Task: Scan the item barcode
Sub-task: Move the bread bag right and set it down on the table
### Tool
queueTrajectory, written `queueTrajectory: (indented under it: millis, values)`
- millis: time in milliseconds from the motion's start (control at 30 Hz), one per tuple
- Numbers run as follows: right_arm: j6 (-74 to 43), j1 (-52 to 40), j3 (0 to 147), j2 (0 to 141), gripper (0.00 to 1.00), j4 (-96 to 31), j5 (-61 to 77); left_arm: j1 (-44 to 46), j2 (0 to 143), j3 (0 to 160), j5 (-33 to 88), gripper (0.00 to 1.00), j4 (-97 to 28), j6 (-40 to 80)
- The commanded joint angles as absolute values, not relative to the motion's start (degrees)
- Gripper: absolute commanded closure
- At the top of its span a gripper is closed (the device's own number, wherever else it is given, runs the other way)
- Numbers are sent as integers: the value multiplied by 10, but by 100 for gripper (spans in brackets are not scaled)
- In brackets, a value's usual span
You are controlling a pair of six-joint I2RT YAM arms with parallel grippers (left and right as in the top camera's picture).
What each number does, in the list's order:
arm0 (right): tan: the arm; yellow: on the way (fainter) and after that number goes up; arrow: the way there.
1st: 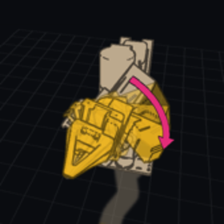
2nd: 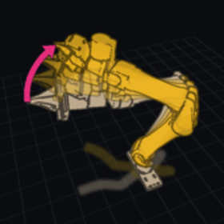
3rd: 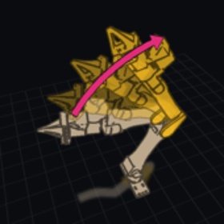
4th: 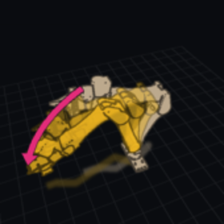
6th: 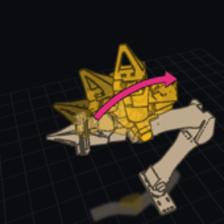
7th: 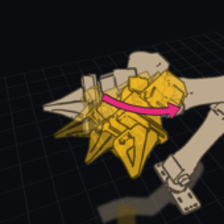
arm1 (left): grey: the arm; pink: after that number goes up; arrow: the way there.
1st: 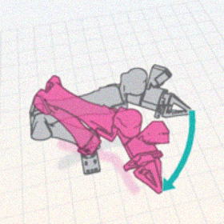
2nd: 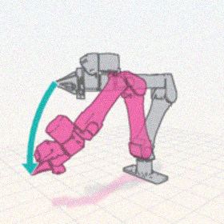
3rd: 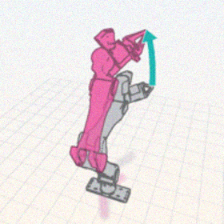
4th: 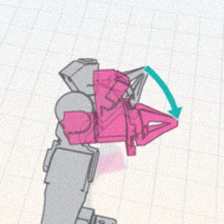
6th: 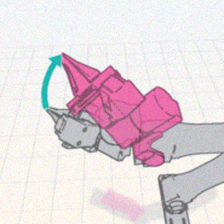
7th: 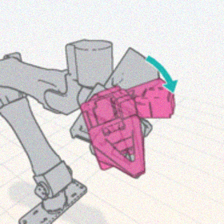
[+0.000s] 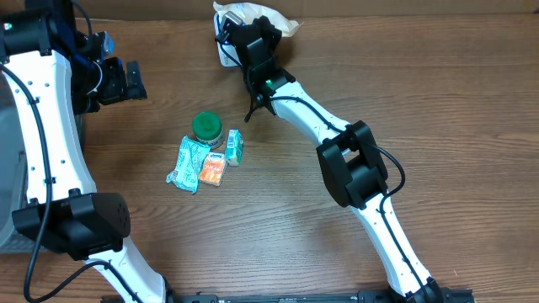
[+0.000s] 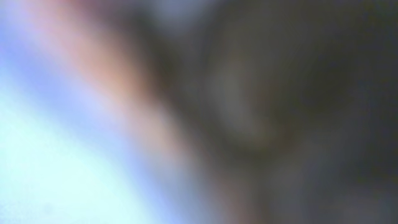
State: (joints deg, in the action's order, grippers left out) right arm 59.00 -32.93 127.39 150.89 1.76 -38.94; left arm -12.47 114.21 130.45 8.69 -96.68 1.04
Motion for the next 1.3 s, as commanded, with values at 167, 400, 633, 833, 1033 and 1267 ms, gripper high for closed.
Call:
queueTrajectory:
  millis: [167, 400, 633, 833, 1033, 1267]
  values:
    - [581, -327, 1286, 1498, 96, 23, -389, -123, 1128, 1316, 84, 0, -968, 0]
    - [475, -326, 1287, 1414, 96, -43, -371, -123, 1128, 1316, 84, 0, -968, 0]
    - [288, -319, 1287, 1260, 96, -266, -292, -123, 1128, 1316, 84, 1, -968, 0]
    - [107, -276, 1287, 1121, 96, -489, -87, -123, 1128, 1316, 84, 1, -968, 0]
    - [-2, -154, 1287, 1065, 96, -699, 128, -123, 1128, 1316, 84, 0, -968, 0]
    - [25, -15, 1209, 1075, 96, -799, 198, -123, 1128, 1316, 84, 1, -968, 0]
